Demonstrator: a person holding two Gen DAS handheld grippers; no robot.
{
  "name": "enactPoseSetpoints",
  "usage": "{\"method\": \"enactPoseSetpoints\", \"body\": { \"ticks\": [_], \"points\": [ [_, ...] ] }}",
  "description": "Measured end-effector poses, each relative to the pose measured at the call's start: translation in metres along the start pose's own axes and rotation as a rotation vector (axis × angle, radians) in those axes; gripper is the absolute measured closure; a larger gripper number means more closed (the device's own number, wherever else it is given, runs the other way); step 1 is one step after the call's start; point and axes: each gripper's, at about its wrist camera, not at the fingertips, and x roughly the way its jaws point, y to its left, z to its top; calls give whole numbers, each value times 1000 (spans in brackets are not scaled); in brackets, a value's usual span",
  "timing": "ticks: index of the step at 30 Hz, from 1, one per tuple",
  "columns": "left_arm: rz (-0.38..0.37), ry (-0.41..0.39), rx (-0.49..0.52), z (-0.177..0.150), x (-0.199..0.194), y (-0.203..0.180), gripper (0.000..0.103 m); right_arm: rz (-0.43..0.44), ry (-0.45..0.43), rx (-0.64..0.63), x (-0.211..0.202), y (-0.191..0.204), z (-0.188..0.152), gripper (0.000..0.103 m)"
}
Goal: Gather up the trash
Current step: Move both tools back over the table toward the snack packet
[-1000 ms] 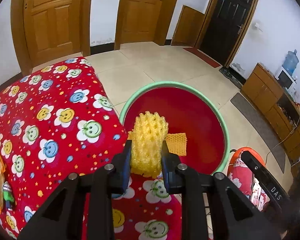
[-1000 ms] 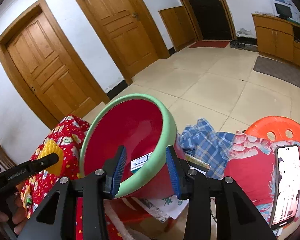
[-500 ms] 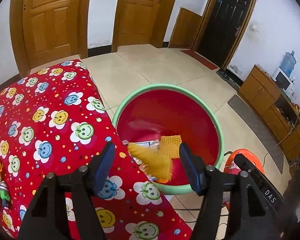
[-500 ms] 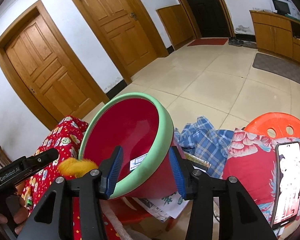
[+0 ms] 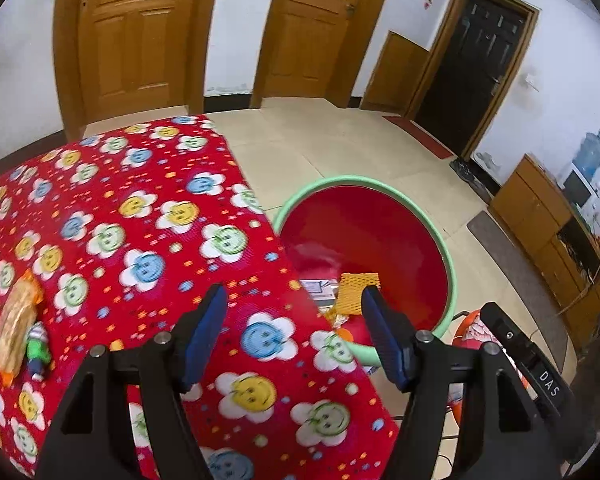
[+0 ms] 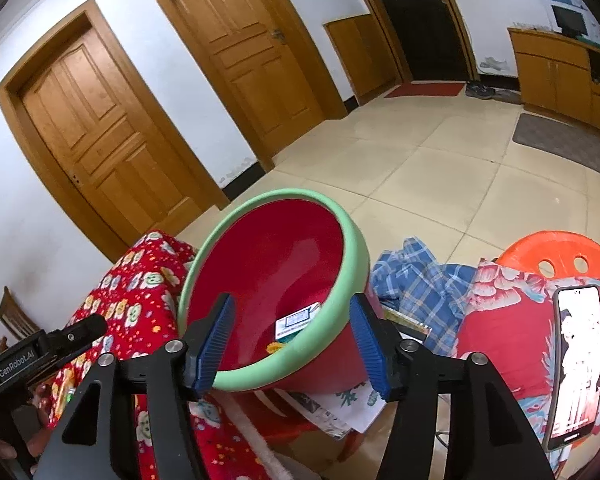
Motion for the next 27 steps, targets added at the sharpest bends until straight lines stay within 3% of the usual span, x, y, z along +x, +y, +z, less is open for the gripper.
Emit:
{"method": "enactPoseSetpoints", "body": {
  "ticks": [11, 27],
  "points": [
    [60, -32, -52, -14, -29, 38, 34, 34, 15, -58, -8, 31, -9, 34],
    [170, -68, -158, -31, -65, 110, 34, 75, 60, -124, -7, 70, -28, 32]
  ]
}}
